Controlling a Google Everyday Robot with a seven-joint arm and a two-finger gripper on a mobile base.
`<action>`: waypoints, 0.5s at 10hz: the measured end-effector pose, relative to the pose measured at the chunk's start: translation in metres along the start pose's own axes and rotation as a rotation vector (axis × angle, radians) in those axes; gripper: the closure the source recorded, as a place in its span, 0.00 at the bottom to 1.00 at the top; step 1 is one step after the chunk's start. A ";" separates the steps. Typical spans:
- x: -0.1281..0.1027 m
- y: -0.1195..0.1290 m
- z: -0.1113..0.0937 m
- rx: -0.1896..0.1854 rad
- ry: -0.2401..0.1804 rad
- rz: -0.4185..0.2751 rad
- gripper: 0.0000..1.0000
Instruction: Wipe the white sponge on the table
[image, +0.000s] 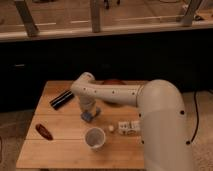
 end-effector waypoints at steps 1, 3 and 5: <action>-0.001 0.001 0.000 0.007 -0.001 0.004 0.96; -0.001 0.004 0.000 0.009 0.005 0.012 0.96; -0.004 0.007 0.000 0.019 0.006 0.019 0.96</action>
